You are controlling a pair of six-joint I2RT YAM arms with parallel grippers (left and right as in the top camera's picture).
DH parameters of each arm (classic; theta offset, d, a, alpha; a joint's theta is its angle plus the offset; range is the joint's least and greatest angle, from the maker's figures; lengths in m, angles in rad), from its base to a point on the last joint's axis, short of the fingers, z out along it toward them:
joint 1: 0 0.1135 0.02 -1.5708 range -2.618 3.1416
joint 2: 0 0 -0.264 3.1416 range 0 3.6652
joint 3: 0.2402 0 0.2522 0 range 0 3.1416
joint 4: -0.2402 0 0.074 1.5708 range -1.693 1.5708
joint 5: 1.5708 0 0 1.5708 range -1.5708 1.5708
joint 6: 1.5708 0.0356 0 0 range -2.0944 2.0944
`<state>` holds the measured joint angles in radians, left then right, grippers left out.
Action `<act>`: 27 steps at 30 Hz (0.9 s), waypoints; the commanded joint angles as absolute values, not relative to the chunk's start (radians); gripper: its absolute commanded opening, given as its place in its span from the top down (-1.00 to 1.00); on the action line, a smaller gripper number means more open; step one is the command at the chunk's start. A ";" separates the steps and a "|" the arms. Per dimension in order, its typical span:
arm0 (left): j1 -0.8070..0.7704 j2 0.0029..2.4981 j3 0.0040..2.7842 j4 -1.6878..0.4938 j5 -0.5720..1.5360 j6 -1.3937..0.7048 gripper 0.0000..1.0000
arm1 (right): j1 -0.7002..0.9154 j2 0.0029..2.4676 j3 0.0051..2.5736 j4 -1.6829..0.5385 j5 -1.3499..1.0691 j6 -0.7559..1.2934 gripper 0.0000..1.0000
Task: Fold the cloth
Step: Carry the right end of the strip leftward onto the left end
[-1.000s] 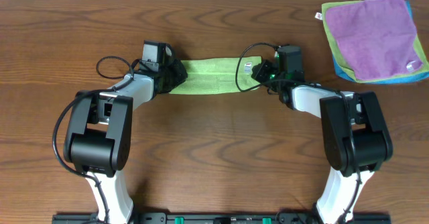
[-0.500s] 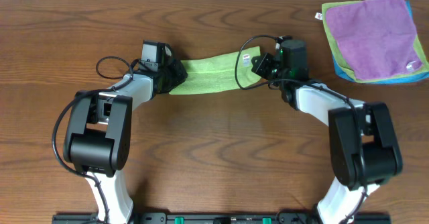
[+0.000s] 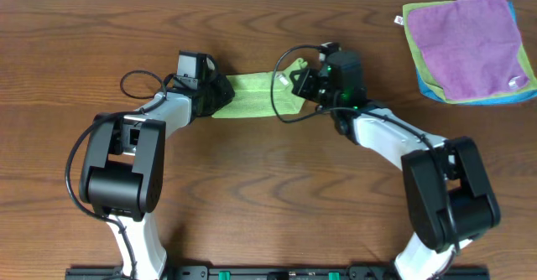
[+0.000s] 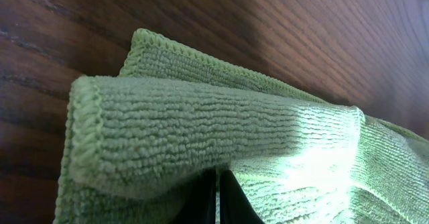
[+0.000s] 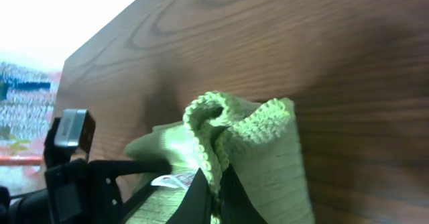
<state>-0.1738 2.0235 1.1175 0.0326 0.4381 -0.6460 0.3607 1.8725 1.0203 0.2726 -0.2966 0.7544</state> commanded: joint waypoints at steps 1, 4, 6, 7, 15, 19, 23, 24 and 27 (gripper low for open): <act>-0.169 2.040 1.143 0.027 0.445 -0.624 0.89 | 0.403 1.851 1.080 0.273 -0.249 0.747 0.97; -0.169 2.040 1.147 0.027 0.455 -0.624 0.89 | 0.430 1.851 1.119 0.263 -0.226 0.746 0.97; -0.169 2.040 1.151 0.029 0.464 -0.624 0.88 | 0.439 1.853 1.140 0.241 -0.214 0.746 0.97; -0.169 2.040 1.155 0.028 0.466 -0.624 0.88 | 0.441 1.856 1.150 0.230 -0.213 0.743 0.98; -0.169 2.040 1.190 0.026 0.479 -0.623 0.89 | 0.478 1.917 1.232 0.192 -0.217 0.739 0.97; -0.168 2.038 1.203 0.015 0.505 -0.605 0.89 | 0.500 1.956 1.280 0.141 -0.217 0.714 0.97; -0.153 2.020 1.216 -0.027 0.525 -0.576 0.89 | 0.515 1.969 1.289 0.136 -0.216 0.704 0.97; -0.147 2.014 1.217 -0.036 0.525 -0.570 0.89 | 0.518 1.970 1.289 0.138 -0.216 0.704 0.97; -0.118 1.981 1.222 -0.056 0.524 -0.543 0.89 | 0.525 1.972 1.289 0.139 -0.213 0.701 0.97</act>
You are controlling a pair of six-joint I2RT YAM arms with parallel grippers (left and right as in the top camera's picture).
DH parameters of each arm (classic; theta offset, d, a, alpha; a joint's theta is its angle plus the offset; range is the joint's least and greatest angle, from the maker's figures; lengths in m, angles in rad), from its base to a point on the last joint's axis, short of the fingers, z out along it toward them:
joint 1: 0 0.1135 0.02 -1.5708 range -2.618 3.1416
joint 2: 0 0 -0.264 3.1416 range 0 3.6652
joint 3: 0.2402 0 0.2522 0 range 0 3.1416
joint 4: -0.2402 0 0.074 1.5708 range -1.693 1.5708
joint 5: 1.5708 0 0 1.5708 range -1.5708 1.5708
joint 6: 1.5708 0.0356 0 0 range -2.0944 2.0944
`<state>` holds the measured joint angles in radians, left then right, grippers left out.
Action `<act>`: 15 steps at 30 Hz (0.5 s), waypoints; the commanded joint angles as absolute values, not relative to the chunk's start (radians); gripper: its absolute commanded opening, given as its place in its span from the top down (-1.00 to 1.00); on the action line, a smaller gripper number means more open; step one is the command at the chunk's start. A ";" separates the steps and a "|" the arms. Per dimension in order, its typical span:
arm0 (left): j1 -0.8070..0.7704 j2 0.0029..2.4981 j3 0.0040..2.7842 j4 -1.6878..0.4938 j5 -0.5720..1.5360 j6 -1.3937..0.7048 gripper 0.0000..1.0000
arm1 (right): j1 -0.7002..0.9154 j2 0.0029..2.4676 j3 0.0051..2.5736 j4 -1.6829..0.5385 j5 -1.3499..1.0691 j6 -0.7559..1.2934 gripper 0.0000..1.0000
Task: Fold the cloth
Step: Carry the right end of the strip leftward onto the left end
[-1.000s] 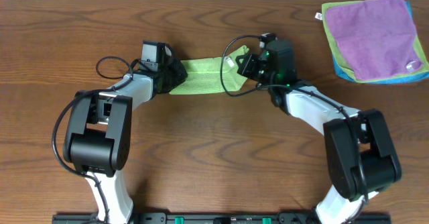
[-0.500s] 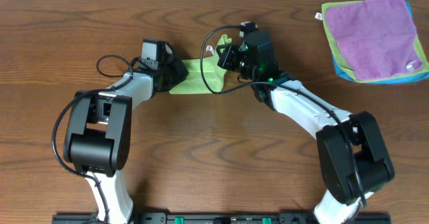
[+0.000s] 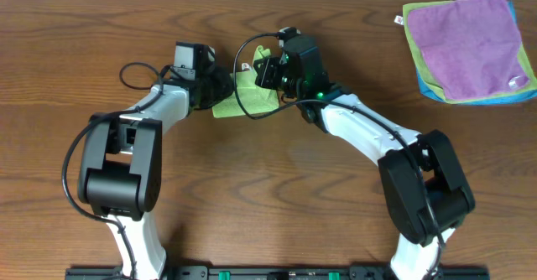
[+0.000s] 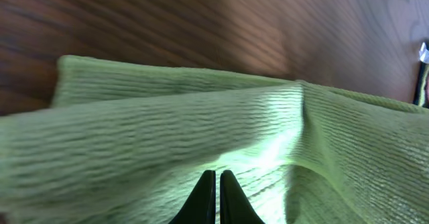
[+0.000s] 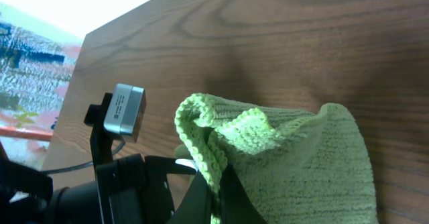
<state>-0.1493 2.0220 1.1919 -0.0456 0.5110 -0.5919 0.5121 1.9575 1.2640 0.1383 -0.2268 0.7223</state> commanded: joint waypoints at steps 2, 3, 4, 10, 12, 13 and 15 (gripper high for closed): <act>-0.094 1.956 1.222 -0.056 0.524 -0.537 0.89 | 0.530 1.978 1.290 0.146 -0.213 0.701 0.97; -0.080 1.942 1.222 -0.056 0.524 -0.537 0.88 | 0.531 1.983 1.290 0.150 -0.213 0.701 0.97; -0.065 1.927 1.222 -0.056 0.524 -0.534 0.88 | 0.533 1.988 1.293 0.152 -0.213 0.702 0.98; 0.015 1.865 1.222 -0.056 0.525 -0.523 0.88 | 0.548 2.030 1.338 0.154 -0.213 0.702 0.97; 0.034 1.856 1.222 -0.059 0.524 -0.519 0.89 | 0.554 2.047 1.356 0.153 -0.213 0.701 0.97; 0.041 1.852 1.222 -0.063 0.524 -0.518 0.88 | 0.558 2.052 1.367 0.147 -0.214 0.702 0.97; 0.056 1.848 1.222 -0.075 0.525 -0.515 0.89 | 0.564 2.070 1.389 0.137 -0.215 0.701 0.97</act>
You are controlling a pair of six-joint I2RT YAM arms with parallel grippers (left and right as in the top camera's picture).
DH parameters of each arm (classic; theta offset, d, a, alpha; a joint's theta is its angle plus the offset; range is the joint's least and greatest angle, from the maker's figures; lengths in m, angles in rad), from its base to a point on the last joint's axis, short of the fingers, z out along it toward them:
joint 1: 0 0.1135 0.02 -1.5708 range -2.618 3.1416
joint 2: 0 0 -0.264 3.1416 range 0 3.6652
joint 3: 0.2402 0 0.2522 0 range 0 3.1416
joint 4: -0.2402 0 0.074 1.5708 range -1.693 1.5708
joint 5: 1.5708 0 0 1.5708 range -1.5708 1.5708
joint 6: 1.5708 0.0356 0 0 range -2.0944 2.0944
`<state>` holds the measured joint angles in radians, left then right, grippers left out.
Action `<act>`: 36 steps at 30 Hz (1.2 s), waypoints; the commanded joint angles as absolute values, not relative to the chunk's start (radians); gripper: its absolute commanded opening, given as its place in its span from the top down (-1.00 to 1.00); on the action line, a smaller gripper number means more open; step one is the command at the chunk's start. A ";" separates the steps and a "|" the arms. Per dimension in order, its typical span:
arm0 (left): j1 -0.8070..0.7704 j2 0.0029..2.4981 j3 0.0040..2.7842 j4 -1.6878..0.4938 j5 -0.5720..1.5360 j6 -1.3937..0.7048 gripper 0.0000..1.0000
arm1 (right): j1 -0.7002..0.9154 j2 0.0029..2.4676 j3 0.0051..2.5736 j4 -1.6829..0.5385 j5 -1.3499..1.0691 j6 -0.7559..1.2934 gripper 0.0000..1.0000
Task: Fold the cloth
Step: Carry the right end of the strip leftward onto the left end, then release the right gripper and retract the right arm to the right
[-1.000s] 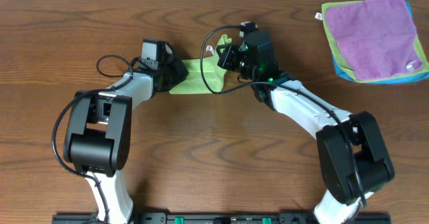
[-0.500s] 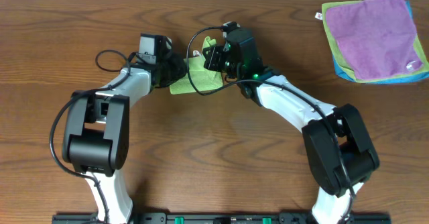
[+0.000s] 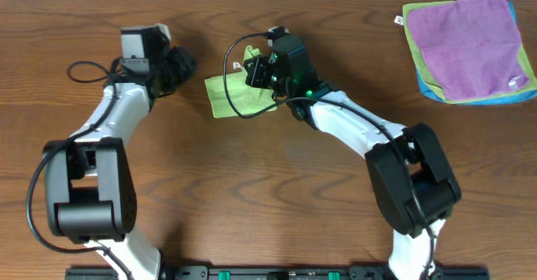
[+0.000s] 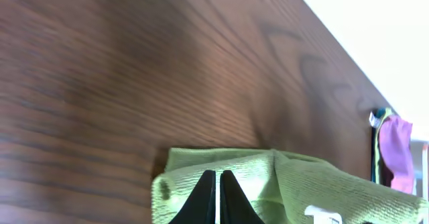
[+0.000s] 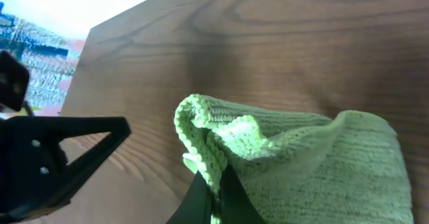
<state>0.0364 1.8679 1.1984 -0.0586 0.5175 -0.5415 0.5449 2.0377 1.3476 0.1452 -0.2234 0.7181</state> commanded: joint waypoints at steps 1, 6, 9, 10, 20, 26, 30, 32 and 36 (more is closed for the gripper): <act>0.061 1.847 1.222 -0.083 0.525 -0.515 0.89 | 0.568 2.081 1.398 0.138 -0.215 0.701 0.97; 0.079 1.844 1.222 -0.118 0.524 -0.493 0.89 | 0.586 2.128 1.448 0.117 -0.235 0.701 0.97; 0.087 1.843 1.222 -0.124 0.524 -0.493 0.88 | 0.598 2.146 1.464 0.106 -0.244 0.698 0.98; 0.089 1.843 1.222 -0.124 0.524 -0.492 0.88 | 0.601 2.149 1.464 0.104 -0.243 0.694 0.97; 0.107 1.843 1.222 -0.124 0.524 -0.493 0.89 | 0.614 2.149 1.464 0.076 -0.243 0.671 0.97; 0.111 1.843 1.222 -0.124 0.525 -0.493 0.88 | 0.633 2.149 1.464 0.079 -0.283 0.664 0.75; 0.121 1.843 1.222 -0.123 0.524 -0.493 0.89 | 0.651 2.149 1.465 0.078 -0.324 0.664 0.59; 0.127 1.843 1.222 -0.123 0.525 -0.493 0.89 | 0.660 2.149 1.465 0.079 -0.326 0.664 0.49; 0.138 1.836 1.222 -0.123 0.525 -0.493 0.89 | 0.675 2.149 1.465 0.087 -0.347 0.664 0.22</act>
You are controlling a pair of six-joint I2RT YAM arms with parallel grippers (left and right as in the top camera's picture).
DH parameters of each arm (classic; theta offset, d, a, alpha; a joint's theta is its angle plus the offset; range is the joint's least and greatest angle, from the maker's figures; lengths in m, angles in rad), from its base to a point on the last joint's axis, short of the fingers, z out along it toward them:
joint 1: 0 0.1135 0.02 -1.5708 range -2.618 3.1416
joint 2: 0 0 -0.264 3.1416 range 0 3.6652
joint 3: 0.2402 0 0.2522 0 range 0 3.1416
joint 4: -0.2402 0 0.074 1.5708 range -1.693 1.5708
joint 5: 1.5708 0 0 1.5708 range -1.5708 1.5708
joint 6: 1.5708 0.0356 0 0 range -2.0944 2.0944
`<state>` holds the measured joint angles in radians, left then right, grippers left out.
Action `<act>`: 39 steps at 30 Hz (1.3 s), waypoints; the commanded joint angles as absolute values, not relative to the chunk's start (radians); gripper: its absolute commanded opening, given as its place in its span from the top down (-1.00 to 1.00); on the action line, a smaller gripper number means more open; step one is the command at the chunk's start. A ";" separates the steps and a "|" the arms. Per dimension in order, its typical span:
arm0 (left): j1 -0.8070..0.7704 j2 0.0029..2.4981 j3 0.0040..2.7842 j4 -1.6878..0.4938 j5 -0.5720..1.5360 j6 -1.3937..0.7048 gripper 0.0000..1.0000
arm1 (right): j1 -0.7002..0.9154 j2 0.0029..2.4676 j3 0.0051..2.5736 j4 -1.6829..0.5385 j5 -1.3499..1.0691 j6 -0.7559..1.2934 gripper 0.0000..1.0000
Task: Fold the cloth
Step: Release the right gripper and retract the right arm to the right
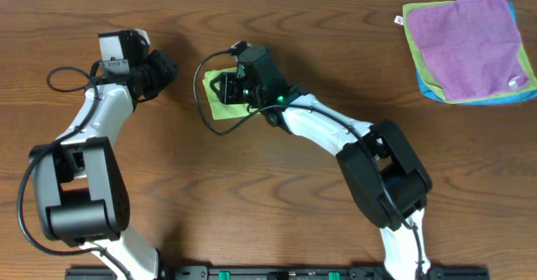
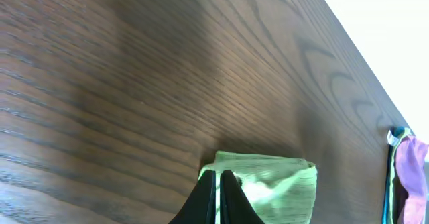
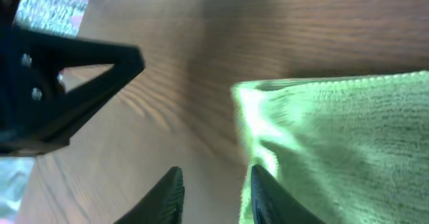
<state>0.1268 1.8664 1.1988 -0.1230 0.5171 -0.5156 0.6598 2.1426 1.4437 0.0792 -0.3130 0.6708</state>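
The green cloth (image 1: 218, 106) lies as a small folded packet on the wooden table (image 1: 277, 188), left of centre. My right gripper (image 1: 223, 85) hovers over the packet's left part. In the right wrist view it (image 3: 214, 192) is open, its fingers (image 3: 260, 185) straddling the cloth's (image 3: 348, 137) left edge with nothing held. My left gripper (image 1: 168, 67) sits to the left, apart from the cloth. In its own view it (image 2: 218, 184) is shut and empty, with the cloth (image 2: 278, 184) just beyond the tips.
A stack of folded cloths (image 1: 470, 37), purple on top over green and blue, rests at the table's far right corner. A slice of this stack (image 2: 409, 177) shows in the left wrist view. The left gripper's black body (image 3: 67, 83) appears in the right wrist view.
My right gripper was shut on the cloth's bunched edge; now it is open farther left and the cloth lies flat and folded. The left arm has drawn back slightly more to the left.
Both grippers were shut on opposite ends of the green cloth, spread between them. Then the right end was over by the left gripper. Then the left gripper was off the cloth, away to the left. Now the right is open too, and the cloth lies folded.
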 commanded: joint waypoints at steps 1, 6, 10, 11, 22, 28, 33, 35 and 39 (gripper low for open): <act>0.139 1.833 1.222 -0.123 0.525 -0.493 0.88 | 0.676 2.149 1.465 0.088 -0.349 0.664 0.19; 0.149 1.824 1.223 -0.124 0.525 -0.493 0.89 | 0.679 2.149 1.466 0.093 -0.349 0.664 -0.07; 0.156 1.822 1.223 -0.133 0.529 -0.493 0.85 | 0.662 2.147 1.472 0.092 -0.359 0.664 -0.28; 0.159 1.821 1.223 -0.140 0.533 -0.493 0.76 | 0.652 2.142 1.472 0.089 -0.371 0.664 -0.37; 0.181 1.817 1.223 -0.198 0.667 -0.494 -0.83 | 0.512 1.995 1.472 -0.152 -0.393 0.505 -0.99; 0.181 1.817 1.223 -0.239 0.718 -0.494 -0.91 | 0.442 1.859 1.472 -0.393 -0.394 0.380 -0.99; 0.181 1.817 1.223 -0.279 0.756 -0.494 -0.91 | 0.379 1.723 1.472 -0.657 -0.382 0.210 -0.98; 0.181 1.817 1.223 -0.297 0.761 -0.494 -0.91 | 0.352 1.670 1.471 -0.774 -0.326 0.159 -0.98; 0.175 1.817 1.223 -0.337 0.760 -0.494 -0.91 | 0.297 1.566 1.424 -0.909 -0.269 0.088 -0.98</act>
